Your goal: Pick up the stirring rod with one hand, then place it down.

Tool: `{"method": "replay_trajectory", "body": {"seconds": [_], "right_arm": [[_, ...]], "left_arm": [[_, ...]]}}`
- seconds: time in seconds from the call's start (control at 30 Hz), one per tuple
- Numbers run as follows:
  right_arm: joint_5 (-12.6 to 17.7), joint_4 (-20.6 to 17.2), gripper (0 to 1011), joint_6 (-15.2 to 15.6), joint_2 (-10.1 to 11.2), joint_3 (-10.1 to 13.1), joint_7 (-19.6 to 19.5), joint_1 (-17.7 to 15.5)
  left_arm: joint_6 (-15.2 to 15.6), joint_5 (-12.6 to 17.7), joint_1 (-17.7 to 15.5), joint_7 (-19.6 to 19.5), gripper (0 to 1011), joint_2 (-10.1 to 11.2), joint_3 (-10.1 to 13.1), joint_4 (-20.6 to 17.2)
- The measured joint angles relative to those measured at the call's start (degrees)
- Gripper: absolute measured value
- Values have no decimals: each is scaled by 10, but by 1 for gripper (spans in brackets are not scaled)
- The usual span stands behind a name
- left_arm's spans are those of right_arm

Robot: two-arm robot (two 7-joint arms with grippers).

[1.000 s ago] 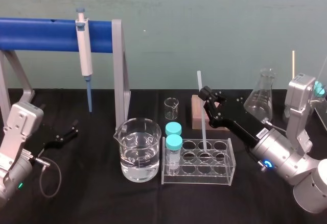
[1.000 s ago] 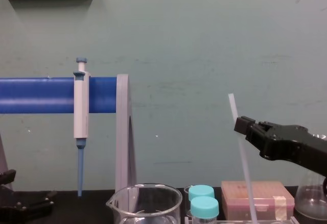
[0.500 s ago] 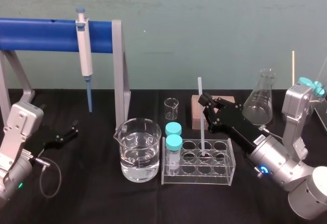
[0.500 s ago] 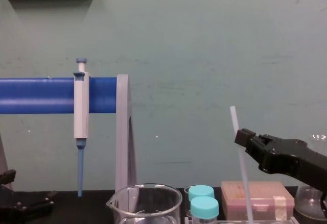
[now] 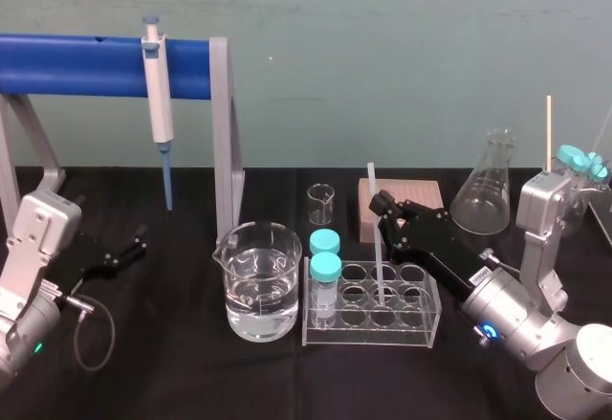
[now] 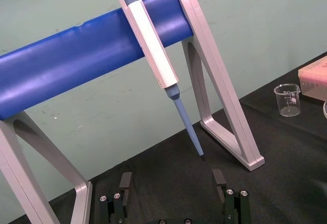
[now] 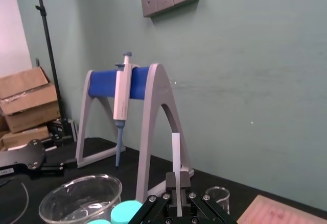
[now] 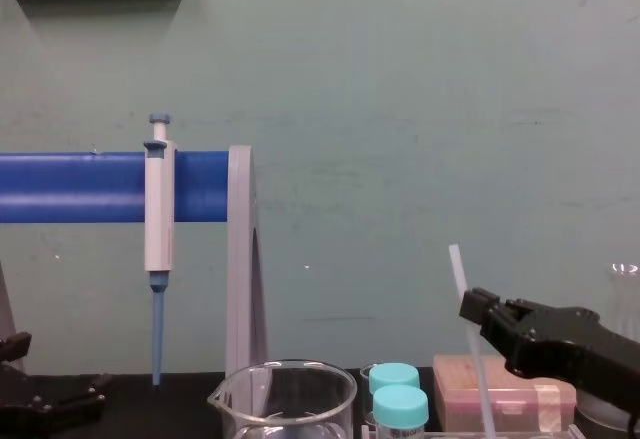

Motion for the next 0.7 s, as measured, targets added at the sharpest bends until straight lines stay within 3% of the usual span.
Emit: {"method": "replay_trajectory", "body": {"seconds": [0.6, 0.7], "right_arm": [[-10, 3, 49, 5, -3, 1, -11, -1], [-9, 2, 127, 5, -3, 1, -10, -1]], "left_arm": [[0, 0, 0, 0, 1000, 0, 0, 0], [0, 0, 0, 0, 1000, 0, 0, 0]]}}
